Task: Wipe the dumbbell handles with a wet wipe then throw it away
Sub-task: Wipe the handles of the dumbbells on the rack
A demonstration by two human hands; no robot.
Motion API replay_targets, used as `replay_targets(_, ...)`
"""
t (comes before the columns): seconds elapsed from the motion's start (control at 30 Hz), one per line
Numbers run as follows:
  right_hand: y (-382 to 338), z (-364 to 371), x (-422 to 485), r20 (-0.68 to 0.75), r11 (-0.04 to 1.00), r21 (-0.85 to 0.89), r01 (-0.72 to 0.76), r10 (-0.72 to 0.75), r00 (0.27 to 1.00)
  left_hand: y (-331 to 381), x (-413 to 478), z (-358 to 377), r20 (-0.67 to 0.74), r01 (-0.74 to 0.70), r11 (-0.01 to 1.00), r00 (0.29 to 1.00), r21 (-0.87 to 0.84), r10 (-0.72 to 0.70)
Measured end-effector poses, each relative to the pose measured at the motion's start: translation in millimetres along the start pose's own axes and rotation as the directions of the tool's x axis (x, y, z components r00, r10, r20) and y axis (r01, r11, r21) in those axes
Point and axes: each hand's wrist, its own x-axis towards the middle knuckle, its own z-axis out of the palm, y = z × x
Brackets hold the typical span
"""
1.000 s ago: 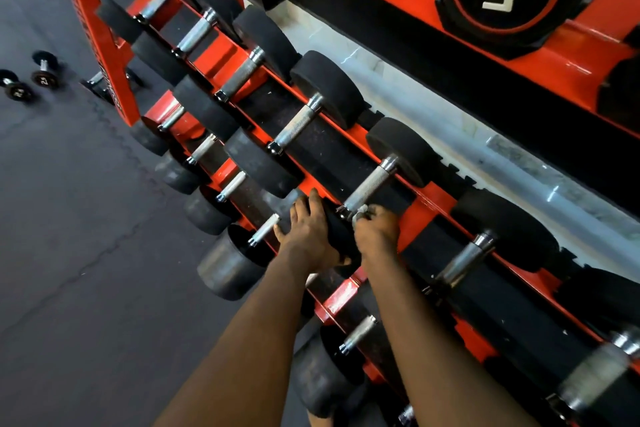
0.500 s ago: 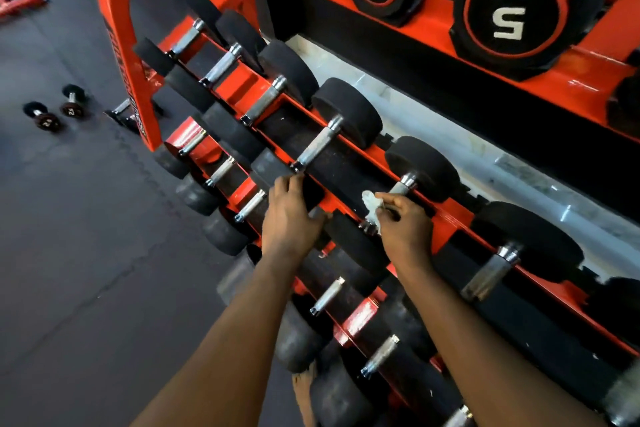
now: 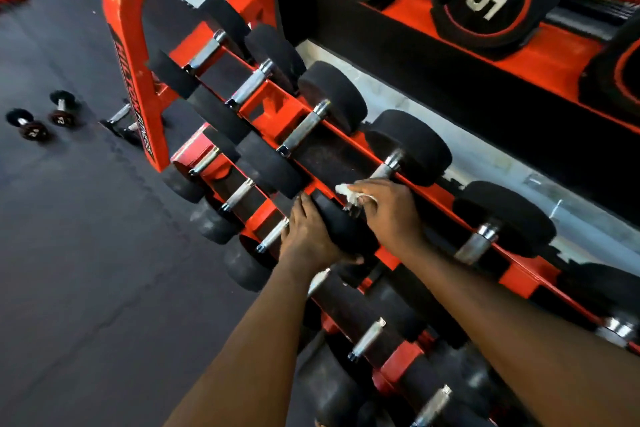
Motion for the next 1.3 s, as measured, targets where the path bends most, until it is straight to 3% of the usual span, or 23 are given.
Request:
replay_targets(0.07,4.1,9.5,12.3,0.165,0.975,-0.168,0.143,-0.116,0.979,-3.3,-0.8,1.3,0.011,0.003,1.0,1.0,-0.023,-0.002)
replay_targets(0.13,8.8,10.7,19.4,0.345,0.875,-0.357,0.327,-0.202,0.917,-1.9,-1.9,0.5,-0.003,0.006,1.0,1.0,-0.006,-0.006)
replay_targets(0.23,15.7,0.6,27.4,0.539,0.766,-0.404,0.499,-0.241,0.807,5.4,-1.7,-1.1,-0.018,0.034,0.996,0.999,0.078,-0.033)
replay_targets(0.33,11.7,1.1,48.5,0.66,0.754,-0.427,0.499,-0.118,0.742,14.0,-1.3,-4.2,-0.02,0.108,0.987,0.994,0.123,-0.107)
replay_targets(0.5,-7.3,24.0,73.9,0.818,0.667,-0.508,0.545,0.175,0.549,23.7,1.3,-5.1,0.022,0.195,0.975,0.98,0.107,-0.199)
replay_targets(0.57,-7.8,20.5,70.6,0.82,0.633,-0.507,0.585,0.146,0.553,23.7,-1.3,-5.2,0.038,0.181,0.98,0.982,0.081,-0.184)
replay_targets(0.67,-6.8,6.0,57.3,0.778,0.608,-0.482,0.631,-0.034,0.627,22.9,-4.1,-8.4,0.06,0.168,0.983,0.983,0.075,-0.173)
replay_targets(0.8,5.5,-1.2,44.5,0.777,0.551,-0.47,0.69,-0.114,0.62,24.7,-3.3,-10.6,0.075,0.177,0.982,0.98,0.072,-0.182)
replay_targets(0.87,2.1,0.5,50.0,0.809,0.517,-0.478,0.71,-0.056,0.585,24.8,-3.5,-8.5,0.056,0.183,0.98,0.981,0.074,-0.188)
replay_targets(1.03,-21.6,24.3,88.5,0.849,0.614,-0.497,0.614,0.197,0.49,25.2,-0.9,0.8,-0.048,0.147,0.988,0.988,0.049,-0.144)
replay_targets(1.1,-21.3,25.7,95.3,0.857,0.633,-0.494,0.596,0.236,0.459,25.4,-1.3,3.0,-0.053,0.139,0.99,0.989,0.039,-0.136)
replay_targets(1.2,-12.3,11.4,83.6,0.855,0.622,-0.43,0.654,0.048,0.516,23.5,-1.6,2.0,-0.037,0.142,0.989,0.989,0.033,-0.141)
replay_targets(1.3,-1.7,-1.7,67.9,0.826,0.547,-0.404,0.733,-0.126,0.549,21.2,-1.0,2.8,-0.047,0.139,0.99,0.989,0.024,-0.138)
